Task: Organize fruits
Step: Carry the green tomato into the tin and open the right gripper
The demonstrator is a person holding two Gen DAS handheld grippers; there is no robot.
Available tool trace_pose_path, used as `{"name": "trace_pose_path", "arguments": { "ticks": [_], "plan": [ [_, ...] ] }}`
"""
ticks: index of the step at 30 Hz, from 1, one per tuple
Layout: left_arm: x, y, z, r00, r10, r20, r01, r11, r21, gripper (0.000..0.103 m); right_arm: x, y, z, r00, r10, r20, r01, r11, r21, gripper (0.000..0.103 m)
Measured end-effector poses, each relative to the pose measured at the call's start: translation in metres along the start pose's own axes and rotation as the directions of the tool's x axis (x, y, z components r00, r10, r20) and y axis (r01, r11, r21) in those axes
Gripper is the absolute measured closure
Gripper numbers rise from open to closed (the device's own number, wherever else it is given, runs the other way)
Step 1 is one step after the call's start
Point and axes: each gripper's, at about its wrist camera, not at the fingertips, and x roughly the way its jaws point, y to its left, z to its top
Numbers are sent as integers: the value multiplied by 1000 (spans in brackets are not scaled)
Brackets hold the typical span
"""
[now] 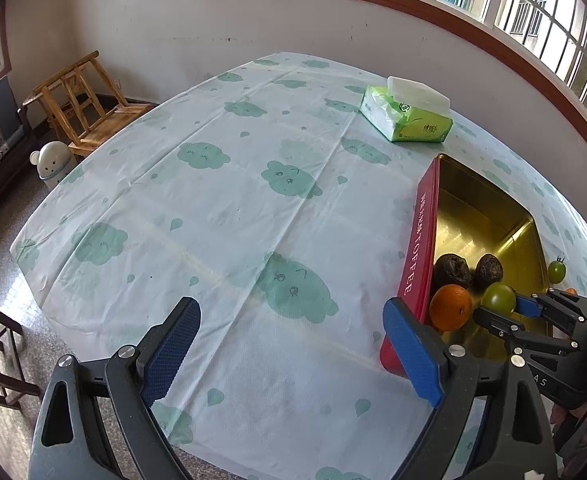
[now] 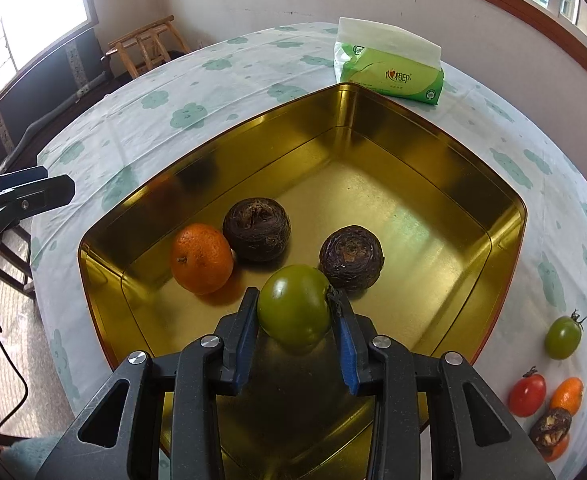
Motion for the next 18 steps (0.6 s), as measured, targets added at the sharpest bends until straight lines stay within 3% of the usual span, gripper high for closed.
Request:
{"name": "trace_pose_path", "arguments": {
  "ticks": [11, 18],
  "plan": [
    [3, -3, -4, 1000, -9, -17, 9, 1000, 0, 12, -1, 2, 0, 1000, -2, 7, 2, 1000, 1, 64],
    [-2, -15, -3, 1000, -25, -9, 25, 999, 22, 12, -48, -11, -5, 992, 9, 128, -16, 998, 58, 64]
  ]
}}
